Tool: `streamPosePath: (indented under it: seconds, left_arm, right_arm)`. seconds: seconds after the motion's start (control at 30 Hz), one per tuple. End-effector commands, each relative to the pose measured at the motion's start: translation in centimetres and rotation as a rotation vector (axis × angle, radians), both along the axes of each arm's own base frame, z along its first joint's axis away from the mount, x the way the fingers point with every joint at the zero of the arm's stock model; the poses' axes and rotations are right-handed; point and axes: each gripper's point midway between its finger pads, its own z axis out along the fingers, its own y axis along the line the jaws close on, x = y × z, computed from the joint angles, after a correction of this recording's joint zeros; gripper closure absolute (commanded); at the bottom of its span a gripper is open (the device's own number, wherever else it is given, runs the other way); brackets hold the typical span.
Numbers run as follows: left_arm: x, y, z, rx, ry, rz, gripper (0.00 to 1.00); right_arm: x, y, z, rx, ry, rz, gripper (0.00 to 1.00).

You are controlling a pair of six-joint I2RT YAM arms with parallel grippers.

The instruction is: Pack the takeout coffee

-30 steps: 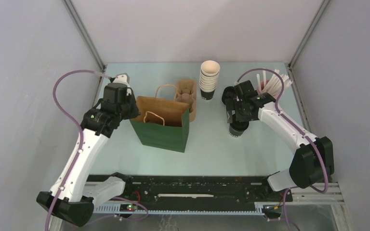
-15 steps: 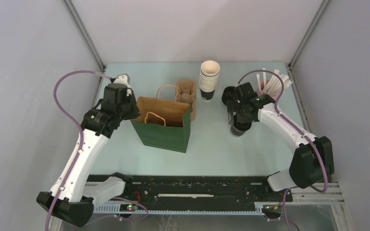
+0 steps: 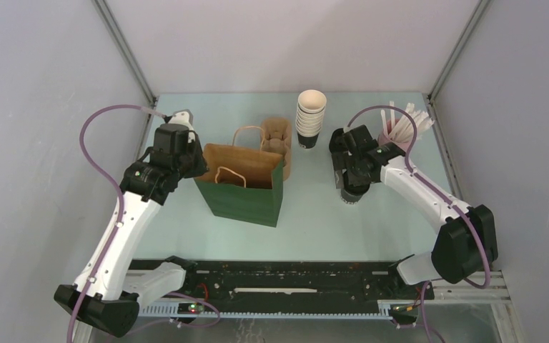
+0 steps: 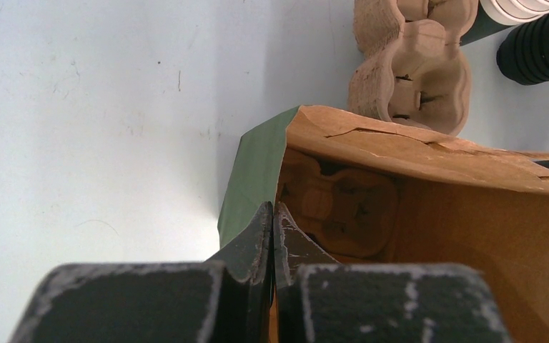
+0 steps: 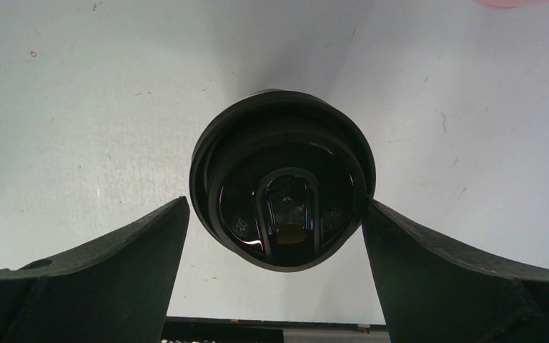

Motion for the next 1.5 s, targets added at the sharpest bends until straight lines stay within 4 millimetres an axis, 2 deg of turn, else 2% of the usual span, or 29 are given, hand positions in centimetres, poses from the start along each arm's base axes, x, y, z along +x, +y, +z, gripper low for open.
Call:
streamPosePath:
  seconds: [0.0,0.37,0.53,0.73,0.97,1.07,1.27,1.47]
  left_arm:
    - [-0.1,-0.2,-0.3,-0.022,-0.008,-0.006,0.96]
    - [-0.1,-0.5,-0.4,-0.033,-0.004,-0.012,0.96]
    - [-0.2,-0.5,-0.6,-0.036,0.004,-0.013,0.96]
    - [-0.2,-0.5,-0.6,-0.04,0.004,-0.011,0.96]
    - [-0.3,-0.4,-0.5,-0.039,0.0,-0.008,0.96]
    - [-0.2,-0.4,-0.5,-0.039,-0.001,-0.008,0.96]
    - [-0.2,-0.5,-0.5,-0.039,0.002,-0.012,0.96]
    - [-0.3,-0.5,-0.6,-0.037,0.003,-0.013,0.96]
  right_arm:
    - [0.4,0.1,1.9,0.011,-0.053,-0.011,0.0]
    - [0.7,-0.5,4.0,0.094,-0.081,-0.097,0.0]
    - [0.9,-1.2,3.7,0.134,-0.018,-0.253,0.0]
    - [1.1,-0.2,3.6,0.197,0.025,-0.325,0.0]
    - [1.1,-0.4,3.1,0.189,0.048,-0.345,0.0]
    - [0.9,-0.8,3.6,0.179,0.03,-0.345,0.01]
    - [0.8,-0.7,4.2,0.156,0.004,-0.303,0.14]
    - [1.1,-1.1,3.6,0.114,0.002,-0.306,0.14]
